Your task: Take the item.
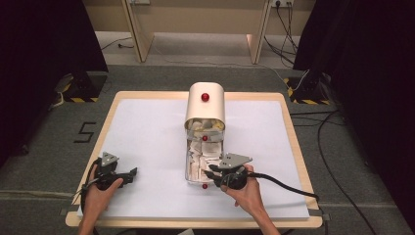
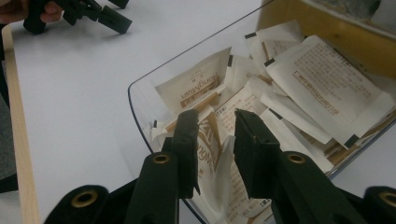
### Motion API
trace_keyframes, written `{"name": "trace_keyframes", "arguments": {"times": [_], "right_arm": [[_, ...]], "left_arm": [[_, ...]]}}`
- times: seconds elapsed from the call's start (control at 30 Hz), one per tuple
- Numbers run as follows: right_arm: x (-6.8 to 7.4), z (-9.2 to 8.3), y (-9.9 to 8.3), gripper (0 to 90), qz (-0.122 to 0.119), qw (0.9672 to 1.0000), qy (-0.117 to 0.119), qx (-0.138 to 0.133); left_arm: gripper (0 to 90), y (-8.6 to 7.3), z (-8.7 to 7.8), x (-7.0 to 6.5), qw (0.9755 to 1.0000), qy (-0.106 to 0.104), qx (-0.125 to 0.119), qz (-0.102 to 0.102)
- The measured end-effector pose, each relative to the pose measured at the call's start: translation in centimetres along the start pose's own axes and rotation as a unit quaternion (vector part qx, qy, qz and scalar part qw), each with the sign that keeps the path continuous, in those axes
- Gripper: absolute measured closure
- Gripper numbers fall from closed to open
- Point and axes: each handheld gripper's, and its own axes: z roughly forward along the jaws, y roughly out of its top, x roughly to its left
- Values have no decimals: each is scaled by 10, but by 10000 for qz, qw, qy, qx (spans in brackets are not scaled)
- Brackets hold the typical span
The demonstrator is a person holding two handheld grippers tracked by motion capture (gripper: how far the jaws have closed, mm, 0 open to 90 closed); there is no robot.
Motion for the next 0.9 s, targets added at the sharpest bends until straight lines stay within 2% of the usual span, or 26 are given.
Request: {"name": "trace_keyframes", "arguments": {"times": [0.23, 0.27, 0.43, 0.63, 0.9], "right_arm": [[0, 6, -4, 771, 12, 9999, 19, 118], [0, 7, -6, 807, 28, 9999, 14, 138], [-1, 6, -7, 851, 44, 9999, 24, 126], [-1, 1, -4, 865, 95, 9999, 29, -79], [-6, -16, 4, 867, 176, 9988, -130, -432]], "left_arm": [[117, 0, 0, 0, 10000, 1, -1, 0], [117, 0, 0, 0, 10000, 1, -1, 1], [117, 0, 0, 0, 10000, 1, -2, 0], [117, 0, 0, 0, 10000, 2, 7, 1], [116, 0, 0, 0, 10000, -1, 9, -1]]}}
